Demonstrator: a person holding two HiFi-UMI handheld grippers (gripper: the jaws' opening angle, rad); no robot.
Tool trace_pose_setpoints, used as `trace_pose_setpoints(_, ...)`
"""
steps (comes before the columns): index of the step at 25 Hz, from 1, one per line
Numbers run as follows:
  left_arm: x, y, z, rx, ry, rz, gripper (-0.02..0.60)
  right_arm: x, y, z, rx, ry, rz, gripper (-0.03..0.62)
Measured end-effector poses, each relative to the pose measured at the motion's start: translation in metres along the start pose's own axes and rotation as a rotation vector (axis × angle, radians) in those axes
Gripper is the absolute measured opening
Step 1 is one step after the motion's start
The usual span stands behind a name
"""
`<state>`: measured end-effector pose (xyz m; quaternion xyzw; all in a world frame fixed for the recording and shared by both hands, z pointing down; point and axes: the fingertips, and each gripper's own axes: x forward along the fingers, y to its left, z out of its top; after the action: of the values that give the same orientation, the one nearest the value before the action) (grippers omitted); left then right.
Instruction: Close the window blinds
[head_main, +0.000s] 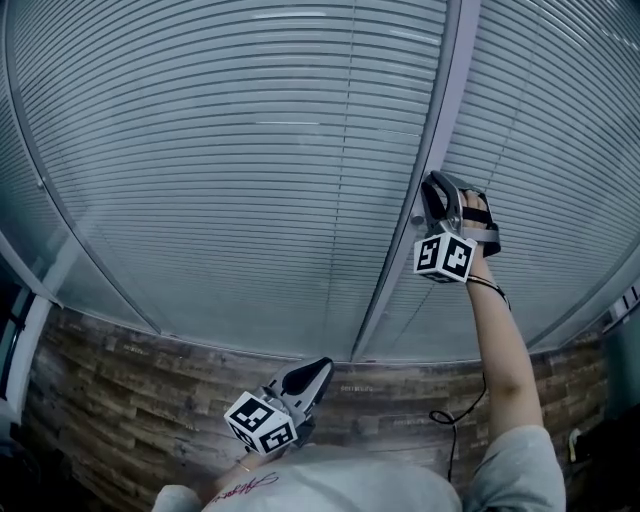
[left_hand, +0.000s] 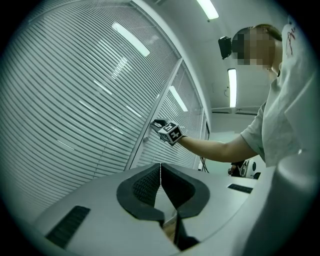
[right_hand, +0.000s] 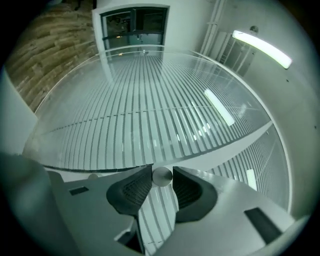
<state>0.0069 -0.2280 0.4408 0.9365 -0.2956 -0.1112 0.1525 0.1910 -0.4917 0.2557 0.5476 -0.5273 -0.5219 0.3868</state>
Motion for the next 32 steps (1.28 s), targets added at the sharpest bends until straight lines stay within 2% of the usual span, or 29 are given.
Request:
trace_pose_setpoints(3,-0.002,0.005,0.001,0.015,-0.002,0.005,0.018,-0.023,-0.006,0.003,0.21,-0.01,-0.066,0.132)
trace_pose_setpoints(5,-0.004,0.01,0.005,0.035,-0.008,0.01,0.018,-0.049,-0.013,0.008,0.44,-0.04,-0.114,0.121)
trace_pose_setpoints(6,-0.005,0.013,0.01,0.043,-0.011,0.016,0.018,-0.064,-0.014,0.012,0.575,-0.061,-0.128,0.063)
trace_pose_setpoints(8,-0.006,0.019,0.02,0.06,-0.017,0.026,0.018,-0.092,-0.01,0.022,0.781,-0.099,-0.132,0.041)
trace_pose_setpoints(11,-0.007,0.029,0.027,0.101,-0.031,0.029,0.018,-0.13,0.014,0.04,0.868,-0.14,-0.118,0.029)
trace_pose_setpoints(15,-0.008,0.035,0.028,0.158,-0.03,0.02,0.018,-0.177,0.055,0.068,1.025,-0.191,-0.025,0.018)
trace_pose_setpoints(17,-0.009,0.033,0.029,0.173,-0.03,0.013,0.018,-0.199,0.072,0.08,1.082,-0.186,0.025,0.017)
trace_pose_setpoints(19,-0.012,0.03,0.027,0.172,-0.037,0.004,0.018,-0.219,0.083,0.091,1.094,-0.188,0.052,0.017)
trace_pose_setpoints(22,-0.012,0.025,0.022,0.186,-0.035,-0.016,0.018,-0.242,0.093,0.098,1.034,-0.182,0.045,0.017)
trace_pose_setpoints(27,-0.01,-0.011,0.019,0.238,-0.031,-0.061,0.018,-0.279,0.084,0.085,1.157,-0.165,0.035,0.017)
trace_pose_setpoints(30,-0.016,-0.04,0.013,0.278,-0.037,-0.072,0.018,-0.313,0.079,0.078,1.093,-0.179,0.021,0.017)
trace_pose_setpoints(32,-0.024,-0.065,0.003,0.292,-0.04,-0.074,0.018,-0.345,0.087,0.075,1.058,-0.159,0.052,0.017)
